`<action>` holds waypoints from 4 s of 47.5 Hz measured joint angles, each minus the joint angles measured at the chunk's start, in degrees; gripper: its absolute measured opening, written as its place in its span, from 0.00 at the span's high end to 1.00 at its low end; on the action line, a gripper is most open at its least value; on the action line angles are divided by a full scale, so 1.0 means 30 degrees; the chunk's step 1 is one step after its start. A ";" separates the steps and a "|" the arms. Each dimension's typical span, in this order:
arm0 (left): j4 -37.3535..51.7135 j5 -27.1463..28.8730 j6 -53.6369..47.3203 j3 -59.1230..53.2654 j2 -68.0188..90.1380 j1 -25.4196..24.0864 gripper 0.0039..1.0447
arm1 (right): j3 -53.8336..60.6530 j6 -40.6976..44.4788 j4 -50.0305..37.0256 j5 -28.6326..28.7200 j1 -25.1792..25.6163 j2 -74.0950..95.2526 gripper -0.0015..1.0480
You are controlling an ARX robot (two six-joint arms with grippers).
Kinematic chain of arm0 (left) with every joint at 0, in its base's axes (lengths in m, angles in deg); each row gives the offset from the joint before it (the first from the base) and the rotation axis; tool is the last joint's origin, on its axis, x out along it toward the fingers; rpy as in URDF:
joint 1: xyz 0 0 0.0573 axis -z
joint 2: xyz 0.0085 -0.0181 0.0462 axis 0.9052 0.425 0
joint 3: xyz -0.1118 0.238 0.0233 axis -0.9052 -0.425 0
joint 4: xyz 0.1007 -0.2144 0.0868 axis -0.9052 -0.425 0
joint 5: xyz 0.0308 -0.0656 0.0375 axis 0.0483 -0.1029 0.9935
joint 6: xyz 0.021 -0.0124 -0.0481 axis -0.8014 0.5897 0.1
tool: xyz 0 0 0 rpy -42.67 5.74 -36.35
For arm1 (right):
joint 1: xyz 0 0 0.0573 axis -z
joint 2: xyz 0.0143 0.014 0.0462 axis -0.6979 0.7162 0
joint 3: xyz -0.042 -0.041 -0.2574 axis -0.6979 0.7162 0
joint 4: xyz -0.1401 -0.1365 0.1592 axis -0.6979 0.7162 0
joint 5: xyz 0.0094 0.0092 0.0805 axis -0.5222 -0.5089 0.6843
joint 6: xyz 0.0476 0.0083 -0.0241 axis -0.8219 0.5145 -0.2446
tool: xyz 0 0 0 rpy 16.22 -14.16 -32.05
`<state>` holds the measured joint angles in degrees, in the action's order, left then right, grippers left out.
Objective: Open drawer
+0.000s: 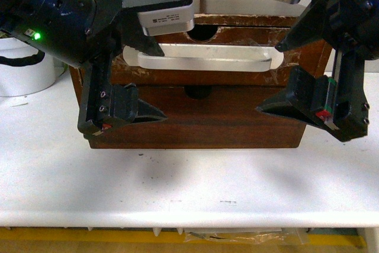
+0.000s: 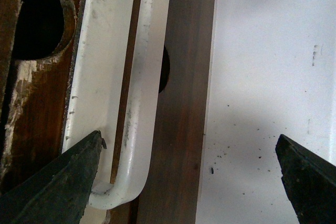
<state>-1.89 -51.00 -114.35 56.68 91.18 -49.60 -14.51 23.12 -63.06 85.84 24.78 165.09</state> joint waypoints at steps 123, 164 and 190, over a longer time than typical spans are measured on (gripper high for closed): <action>1.0921 0.9180 1.7558 -1.8243 -2.0932 0.0685 0.06 | 1.7573 -1.3384 -0.5260 0.0546 0.5938 -2.3052 0.09; 0.4903 0.7941 2.2942 -2.1755 -3.1168 -0.4014 0.77 | 2.0400 -1.7092 -0.5523 -0.5056 0.6564 -2.8363 0.80; 0.4896 0.7592 2.2950 -2.2505 -3.2013 -0.5013 0.91 | 2.1347 -1.7114 -0.5668 -0.5078 0.6564 -2.9230 0.95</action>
<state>12.80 -28.22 -45.50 -10.84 -4.86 -64.64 49.53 -28.23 -80.06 70.61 44.47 77.40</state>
